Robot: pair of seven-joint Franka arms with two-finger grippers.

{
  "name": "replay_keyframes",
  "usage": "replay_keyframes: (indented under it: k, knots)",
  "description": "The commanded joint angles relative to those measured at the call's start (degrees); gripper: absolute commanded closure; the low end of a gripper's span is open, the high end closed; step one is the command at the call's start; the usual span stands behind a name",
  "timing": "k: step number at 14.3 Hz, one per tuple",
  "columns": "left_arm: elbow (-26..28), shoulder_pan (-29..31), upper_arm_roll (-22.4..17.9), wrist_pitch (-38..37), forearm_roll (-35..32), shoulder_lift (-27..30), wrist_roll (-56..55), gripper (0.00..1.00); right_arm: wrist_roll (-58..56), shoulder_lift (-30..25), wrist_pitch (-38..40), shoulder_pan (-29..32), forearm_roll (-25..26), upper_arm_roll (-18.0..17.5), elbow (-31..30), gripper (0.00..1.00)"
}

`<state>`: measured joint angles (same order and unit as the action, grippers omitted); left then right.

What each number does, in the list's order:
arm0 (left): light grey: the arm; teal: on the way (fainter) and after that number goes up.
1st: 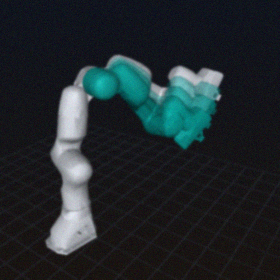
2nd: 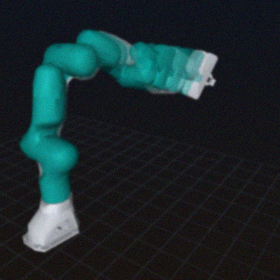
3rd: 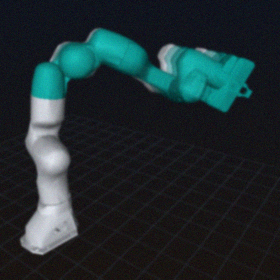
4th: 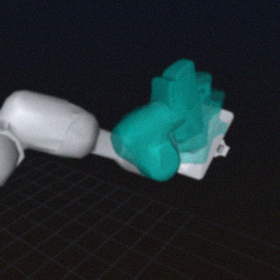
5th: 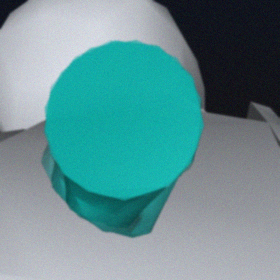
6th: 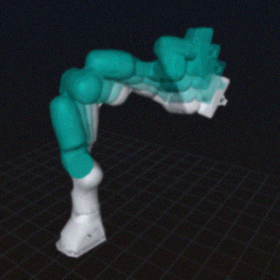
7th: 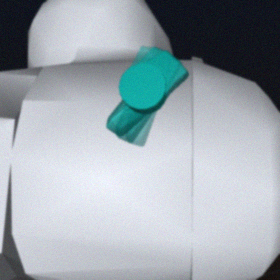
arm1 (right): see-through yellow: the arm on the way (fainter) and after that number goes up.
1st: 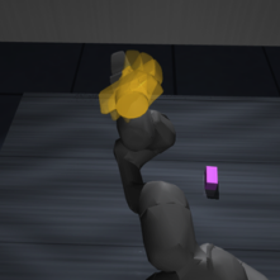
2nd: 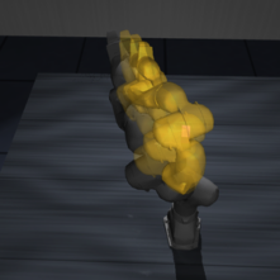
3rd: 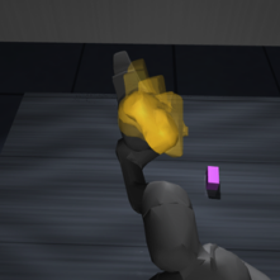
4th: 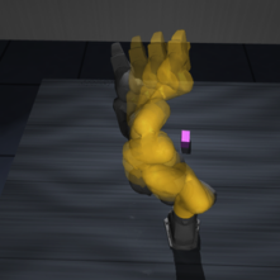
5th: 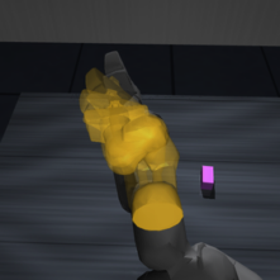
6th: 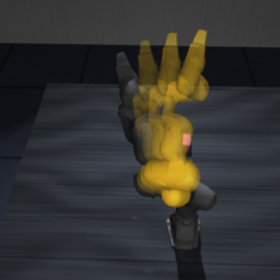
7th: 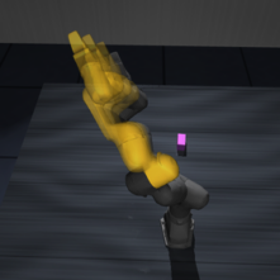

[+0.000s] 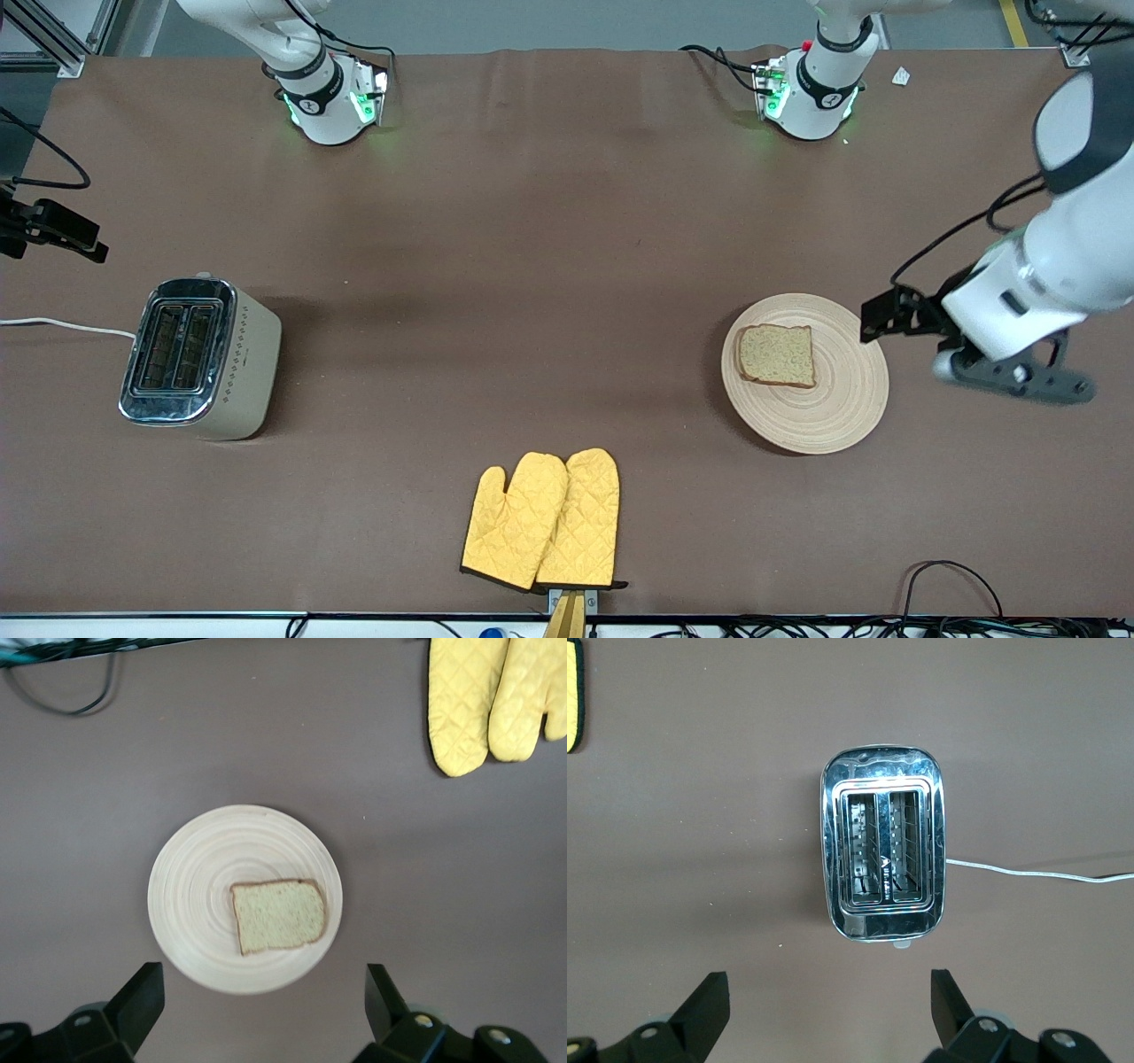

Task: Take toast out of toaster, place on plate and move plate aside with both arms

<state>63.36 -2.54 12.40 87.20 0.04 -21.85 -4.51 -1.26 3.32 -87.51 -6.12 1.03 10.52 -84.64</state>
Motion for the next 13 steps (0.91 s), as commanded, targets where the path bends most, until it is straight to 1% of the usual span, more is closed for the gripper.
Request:
replay_keyframes:
  k: [1, 3, 7, 9, 11, 13]
  knots:
    - [5.8, 1.0, 0.3, -2.5, -1.0, 9.2, -3.0, 0.00, 0.7, -0.2, 0.1, -0.6, 0.2, -0.1, 0.2, 0.00]
    - [11.1, 1.3, 0.2, -2.0, -1.1, 13.9, -2.7, 0.00, 0.5, -0.2, 0.1, -0.4, 0.2, -0.1, 0.2, 0.00]
    - [22.7, 2.6, -0.2, 4.4, -1.3, 21.4, -2.2, 0.00, 0.6, -0.2, 0.0, -0.5, 0.2, -0.1, 0.2, 0.00]
    - [26.8, 4.0, -0.1, 6.7, -1.1, 23.9, -1.1, 0.00, 0.6, -0.2, 0.0, -0.5, 0.2, -0.1, 0.2, 0.00]
    - [29.8, 4.6, -0.3, 8.2, -1.1, 25.9, 1.2, 0.00, 0.6, -0.2, 0.0, -0.5, 0.2, -0.1, 0.2, 0.00]
    - [33.9, 5.4, -0.4, 12.0, -1.0, 28.7, 2.8, 0.00, 0.5, -0.2, 0.0, -0.5, 0.2, -0.1, 0.2, 0.00]
